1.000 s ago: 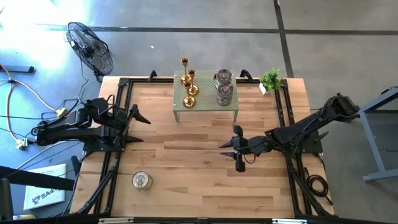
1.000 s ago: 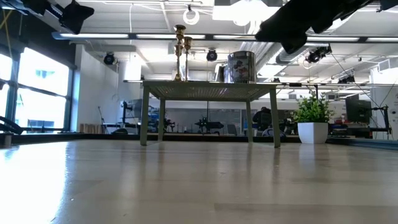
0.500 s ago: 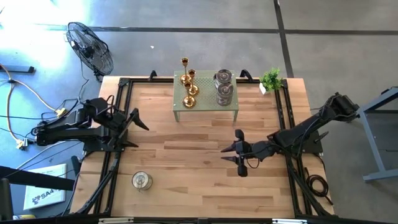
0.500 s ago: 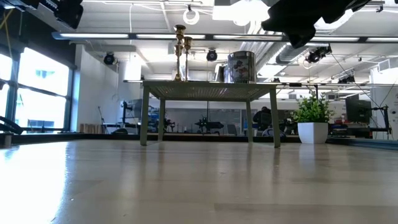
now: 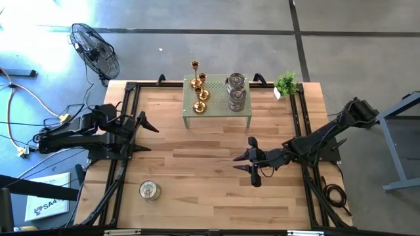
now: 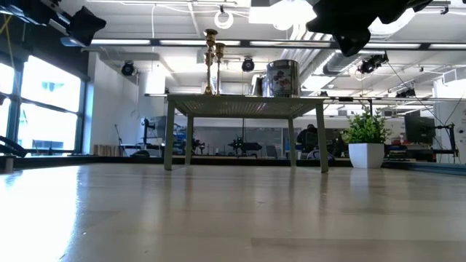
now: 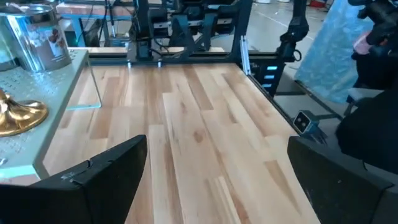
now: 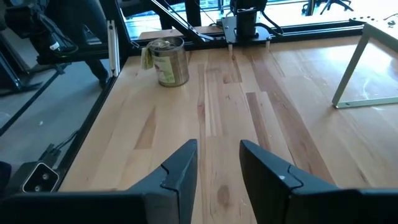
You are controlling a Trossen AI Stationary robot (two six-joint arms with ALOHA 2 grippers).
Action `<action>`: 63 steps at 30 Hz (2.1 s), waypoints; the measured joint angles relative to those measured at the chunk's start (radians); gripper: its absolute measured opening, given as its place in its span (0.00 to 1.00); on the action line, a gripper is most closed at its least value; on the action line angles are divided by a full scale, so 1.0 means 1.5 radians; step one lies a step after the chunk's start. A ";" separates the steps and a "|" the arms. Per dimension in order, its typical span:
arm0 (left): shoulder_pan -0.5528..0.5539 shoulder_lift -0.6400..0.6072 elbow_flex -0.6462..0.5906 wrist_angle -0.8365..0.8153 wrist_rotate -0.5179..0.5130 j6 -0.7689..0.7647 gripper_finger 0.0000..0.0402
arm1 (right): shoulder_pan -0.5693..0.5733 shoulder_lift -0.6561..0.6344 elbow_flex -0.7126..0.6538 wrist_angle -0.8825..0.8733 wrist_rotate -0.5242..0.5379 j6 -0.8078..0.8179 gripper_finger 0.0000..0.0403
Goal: Pick & Place candle stick holders
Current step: Put the silver scented candle on the shelf aligned with the other silver scented candles
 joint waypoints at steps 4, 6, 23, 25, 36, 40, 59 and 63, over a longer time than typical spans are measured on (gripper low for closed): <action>0.000 0.000 0.000 -0.025 -0.013 0.015 0.98 | 0.000 0.000 0.000 0.000 0.000 -0.001 0.28; 0.000 0.000 0.000 -0.030 -0.024 0.013 0.99 | 0.000 0.000 0.000 0.000 0.000 -0.001 0.28; 0.000 0.000 0.000 -0.063 -0.014 -0.024 1.00 | 0.023 0.002 0.000 0.006 0.011 0.015 0.28; 0.000 0.000 0.000 -0.064 -0.002 -0.024 1.00 | 0.030 0.002 0.000 0.009 0.018 0.015 0.28; 0.000 0.000 -0.021 -0.065 0.037 -0.042 0.99 | 0.060 0.002 0.000 0.012 0.046 0.016 0.28; -0.001 0.000 -0.054 -0.044 0.053 -0.058 0.99 | 0.062 0.002 0.000 0.013 0.047 0.018 0.28; -0.183 0.000 -0.091 0.030 -0.053 -0.124 0.99 | 0.062 0.002 0.000 0.017 0.058 0.033 0.28; -0.278 0.009 -0.091 0.054 -0.130 -0.133 0.99 | 0.062 0.002 0.000 0.016 0.057 0.033 0.28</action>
